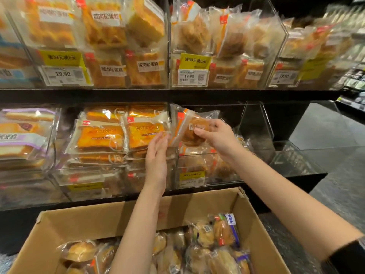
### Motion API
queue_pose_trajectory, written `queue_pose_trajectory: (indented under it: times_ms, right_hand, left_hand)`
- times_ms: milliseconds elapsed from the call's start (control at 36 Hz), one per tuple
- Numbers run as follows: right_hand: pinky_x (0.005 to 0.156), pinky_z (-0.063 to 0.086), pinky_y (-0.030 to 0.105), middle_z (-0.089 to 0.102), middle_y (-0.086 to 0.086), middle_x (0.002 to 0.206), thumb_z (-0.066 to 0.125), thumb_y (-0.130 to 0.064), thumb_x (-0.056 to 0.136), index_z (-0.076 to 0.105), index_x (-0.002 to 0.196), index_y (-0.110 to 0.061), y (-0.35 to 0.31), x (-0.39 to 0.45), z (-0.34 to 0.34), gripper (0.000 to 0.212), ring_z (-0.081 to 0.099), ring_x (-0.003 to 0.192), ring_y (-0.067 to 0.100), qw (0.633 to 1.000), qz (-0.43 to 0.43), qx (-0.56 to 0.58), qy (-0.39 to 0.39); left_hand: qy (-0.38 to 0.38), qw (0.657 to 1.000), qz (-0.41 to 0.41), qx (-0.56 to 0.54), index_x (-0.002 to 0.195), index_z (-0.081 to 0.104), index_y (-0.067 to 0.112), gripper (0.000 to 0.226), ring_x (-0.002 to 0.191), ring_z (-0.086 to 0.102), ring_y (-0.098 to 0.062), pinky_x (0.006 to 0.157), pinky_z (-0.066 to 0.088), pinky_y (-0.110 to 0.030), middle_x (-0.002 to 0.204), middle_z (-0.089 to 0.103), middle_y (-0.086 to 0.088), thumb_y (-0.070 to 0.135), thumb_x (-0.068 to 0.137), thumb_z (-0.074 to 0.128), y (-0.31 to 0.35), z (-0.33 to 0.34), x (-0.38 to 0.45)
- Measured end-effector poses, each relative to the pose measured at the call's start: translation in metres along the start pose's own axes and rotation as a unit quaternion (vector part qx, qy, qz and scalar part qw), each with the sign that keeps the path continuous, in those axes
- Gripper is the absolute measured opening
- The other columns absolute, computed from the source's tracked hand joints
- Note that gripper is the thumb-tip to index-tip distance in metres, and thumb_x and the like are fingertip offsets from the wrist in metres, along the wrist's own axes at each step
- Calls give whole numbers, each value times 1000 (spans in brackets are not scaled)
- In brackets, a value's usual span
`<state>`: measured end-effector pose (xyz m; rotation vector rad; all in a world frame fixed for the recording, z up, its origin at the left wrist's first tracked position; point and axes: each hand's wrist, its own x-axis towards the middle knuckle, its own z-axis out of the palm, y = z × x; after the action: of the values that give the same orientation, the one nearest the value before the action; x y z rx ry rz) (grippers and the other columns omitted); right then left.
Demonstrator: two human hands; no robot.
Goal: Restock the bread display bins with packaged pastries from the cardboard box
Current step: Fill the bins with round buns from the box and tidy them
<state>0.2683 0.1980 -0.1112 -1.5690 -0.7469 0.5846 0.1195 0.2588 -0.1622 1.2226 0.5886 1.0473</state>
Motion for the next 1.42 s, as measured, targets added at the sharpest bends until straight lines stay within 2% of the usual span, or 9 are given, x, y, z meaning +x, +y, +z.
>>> queue_pose_trajectory:
  times_ms: [222, 417, 500, 611, 722, 861, 1056, 1222, 1417]
  right_hand:
    - [82, 54, 30, 60, 6, 111, 75, -11, 81, 51, 118, -9, 18, 44, -44, 44, 62, 100, 19, 993, 38, -94, 56]
    - [87, 54, 34, 68, 8, 87, 66, -7, 88, 64, 90, -5, 25, 65, -25, 3, 66, 83, 19, 989, 109, -63, -74]
    - [89, 54, 34, 69, 9, 95, 69, -16, 87, 64, 94, -7, 34, 75, -7, 12, 67, 87, 19, 982, 131, -120, -67]
    - [102, 45, 41, 58, 12, 123, 64, -28, 92, 49, 130, 1, 36, 81, 11, 50, 56, 115, 29, 971, 123, -201, -32]
    - [84, 43, 32, 58, 10, 93, 49, -26, 100, 58, 99, -7, 28, 79, 18, 21, 53, 98, 28, 951, 111, -277, -76]
    - [88, 41, 32, 55, 21, 131, 43, -24, 102, 52, 129, 4, 30, 70, 19, 40, 51, 122, 35, 911, 95, -391, -94]
    - [99, 38, 35, 49, 7, 131, 64, -24, 92, 43, 137, -13, 39, 49, 23, 51, 43, 122, 24, 842, -140, -507, 124]
    - [92, 44, 29, 57, 0, 112, 51, -14, 97, 61, 113, -14, 33, -10, 19, 19, 50, 107, 15, 921, -189, -311, 138]
    - [63, 42, 6, 58, -13, 85, 43, -9, 100, 61, 102, -19, 44, -80, 31, 22, 55, 77, 0, 972, -130, -195, 21]
  left_hand:
    - [9, 999, 22, 42, 129, 46, 26, 29, 119, 50, 2, 86, 38, -8, 134, 55, 6, 25, 100, 45, -3, 5, 4]
    - [9, 996, 32, 79, 131, 46, 24, 33, 113, 50, 5, 76, 39, 4, 131, 55, 6, 21, 99, 48, -5, 7, 4]
    - [10, 996, 31, 80, 129, 47, 27, 31, 116, 50, 3, 78, 41, 1, 131, 55, 8, 22, 98, 49, -5, 6, 4]
    - [9, 996, 32, 83, 130, 46, 27, 32, 115, 50, 5, 82, 40, -4, 129, 56, 10, 22, 98, 50, -4, 6, 3]
    - [8, 996, 38, 86, 126, 46, 29, 30, 116, 50, 4, 85, 39, -5, 129, 56, 10, 21, 98, 51, -4, 7, 3]
    - [0, 994, 46, 99, 128, 45, 28, 33, 116, 50, 5, 95, 38, -11, 127, 56, 12, 18, 97, 51, -6, 8, 1]
    - [13, 999, 18, -22, 129, 48, 18, 30, 115, 57, -2, 101, 42, -21, 122, 64, 3, 15, 99, 46, -3, -4, -1]
    - [16, 973, -31, -229, 122, 52, 12, 26, 109, 64, -22, 97, 51, -34, 107, 68, -11, 17, 103, 34, 4, -23, -11]
    - [-19, 990, -63, -129, 122, 54, 15, 27, 99, 67, -19, 93, 51, -36, 99, 72, -4, 21, 104, 34, 29, -40, -35]
